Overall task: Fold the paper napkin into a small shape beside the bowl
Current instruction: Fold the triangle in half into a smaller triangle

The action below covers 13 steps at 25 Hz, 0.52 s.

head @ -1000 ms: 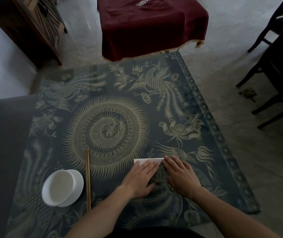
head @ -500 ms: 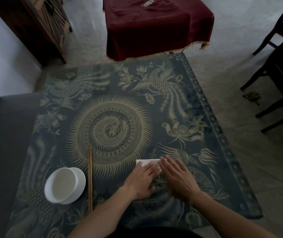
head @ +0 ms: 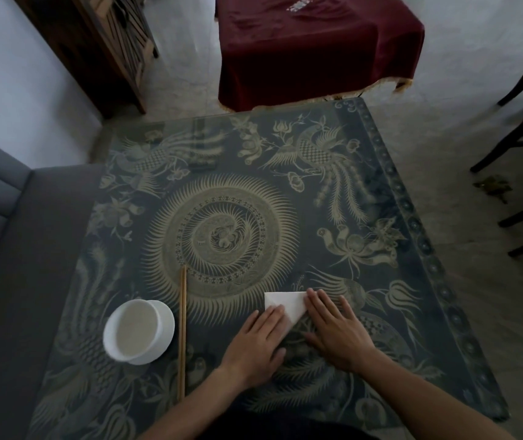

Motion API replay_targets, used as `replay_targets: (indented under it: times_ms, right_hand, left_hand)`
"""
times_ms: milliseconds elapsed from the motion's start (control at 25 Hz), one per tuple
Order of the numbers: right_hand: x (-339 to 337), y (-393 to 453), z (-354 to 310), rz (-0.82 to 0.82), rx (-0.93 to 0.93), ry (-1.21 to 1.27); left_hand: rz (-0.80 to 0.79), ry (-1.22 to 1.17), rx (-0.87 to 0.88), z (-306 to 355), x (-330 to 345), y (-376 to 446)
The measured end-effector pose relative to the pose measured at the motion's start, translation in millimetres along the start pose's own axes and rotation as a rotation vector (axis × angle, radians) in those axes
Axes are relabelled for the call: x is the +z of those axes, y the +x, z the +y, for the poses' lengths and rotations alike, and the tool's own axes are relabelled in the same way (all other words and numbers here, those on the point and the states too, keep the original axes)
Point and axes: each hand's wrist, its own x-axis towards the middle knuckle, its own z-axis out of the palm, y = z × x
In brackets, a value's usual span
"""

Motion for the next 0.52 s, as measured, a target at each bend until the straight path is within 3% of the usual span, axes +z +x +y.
replay_targets:
  times_ms: [240,400,520]
  right_hand:
    - [-2,0,0,-0.020,0.008,0.006]
    - [-4,2,1,-0.042,0.016,0.007]
    - [-5,3,-1,-0.058,0.024,0.017]
  left_hand:
    - [0.020,0.024,-0.078,-1,-1,2]
    - [-0.089,0.041,-0.134,-9,-17,26]
    - [-0.161,0.064,-0.063,-13,-11,7]
